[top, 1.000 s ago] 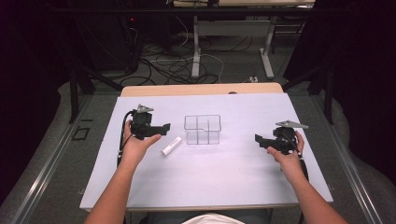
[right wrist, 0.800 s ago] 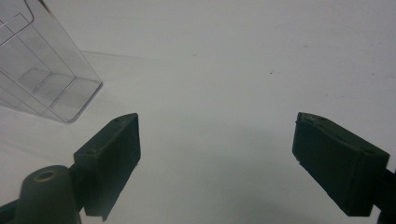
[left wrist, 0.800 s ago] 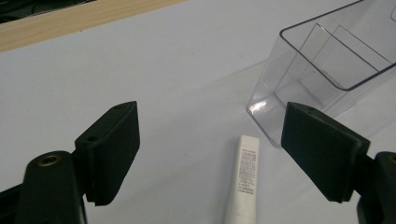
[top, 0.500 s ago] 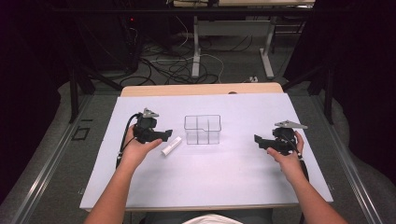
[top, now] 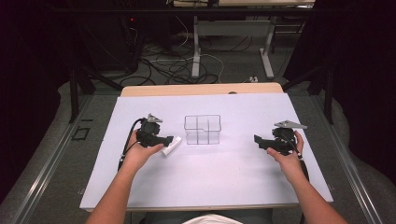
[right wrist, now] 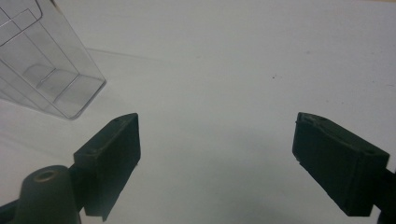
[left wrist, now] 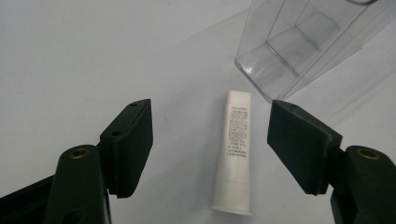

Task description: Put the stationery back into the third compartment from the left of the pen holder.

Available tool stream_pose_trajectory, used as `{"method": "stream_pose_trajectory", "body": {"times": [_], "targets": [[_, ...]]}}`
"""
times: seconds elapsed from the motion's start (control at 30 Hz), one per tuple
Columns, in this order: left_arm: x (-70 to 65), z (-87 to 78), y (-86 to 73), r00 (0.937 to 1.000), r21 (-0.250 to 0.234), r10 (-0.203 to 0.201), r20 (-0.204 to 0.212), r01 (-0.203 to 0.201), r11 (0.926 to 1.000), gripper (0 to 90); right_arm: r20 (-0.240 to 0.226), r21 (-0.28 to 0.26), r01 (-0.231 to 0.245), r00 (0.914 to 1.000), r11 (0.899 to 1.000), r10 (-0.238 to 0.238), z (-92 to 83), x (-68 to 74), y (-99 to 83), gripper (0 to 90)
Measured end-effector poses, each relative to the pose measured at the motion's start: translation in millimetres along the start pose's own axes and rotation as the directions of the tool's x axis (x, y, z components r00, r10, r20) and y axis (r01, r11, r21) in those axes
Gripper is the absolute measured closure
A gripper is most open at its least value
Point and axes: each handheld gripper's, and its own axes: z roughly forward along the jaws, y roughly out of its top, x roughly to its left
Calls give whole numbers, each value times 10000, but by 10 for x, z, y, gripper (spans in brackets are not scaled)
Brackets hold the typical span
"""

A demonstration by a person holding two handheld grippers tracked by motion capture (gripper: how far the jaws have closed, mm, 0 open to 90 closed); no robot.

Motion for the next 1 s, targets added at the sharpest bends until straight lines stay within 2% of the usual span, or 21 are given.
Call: {"method": "stream_pose_trajectory", "body": {"times": [0.03, 0.07, 0.2, 0.27, 0.57, 0.6, 0.67, 0.77, 0.9, 1.0], "targets": [[-7, 17, -7, 10000, 50, 48, -23, -48, 10000, 328, 14, 11, -10, 10000, 10000, 10, 1, -4, 0, 145], [-23, 45, -22, 9999, 315, 152, 4, -152, 9994, 328, 10, 11, -8, 10000, 10000, 8, 1, -6, -1, 145], [-48, 93, -44, 9997, 437, 233, 54, -235, 9988, 331, 21, 24, -21, 10000, 10000, 21, 0, -11, -2, 145], [-53, 106, -51, 9995, 744, 325, 51, -328, 9967, 345, 13, 26, -13, 10000, 10000, 13, 0, -12, -2, 145], [-94, 178, -71, 9995, 1275, 253, 195, -276, 9915, 419, -43, 107, 37, 10000, 9999, -37, 12, -4, -8, 145], [-110, 198, -78, 9995, 1493, 193, 232, -226, 9885, 440, -49, 140, 49, 10000, 9999, -49, 16, -5, -10, 145], [-113, 213, -81, 9994, 1558, 166, 298, -211, 9876, 471, -50, 157, 40, 10000, 9999, -39, 19, -3, -10, 145], [-121, 236, -89, 9995, 1885, 81, 303, -137, 9820, 494, -68, 159, 55, 10000, 9999, -54, 19, -3, -11, 145], [-104, 249, -96, 9994, 2031, -35, 345, -36, 9791, 526, -101, 212, 31, 9999, 9998, -28, 21, 3, -12, 145], [-97, 257, -104, 9991, 2254, -119, 399, 26, 9743, 544, -84, 220, 31, 10000, 9998, -29, 25, 4, -13, 145]]}}
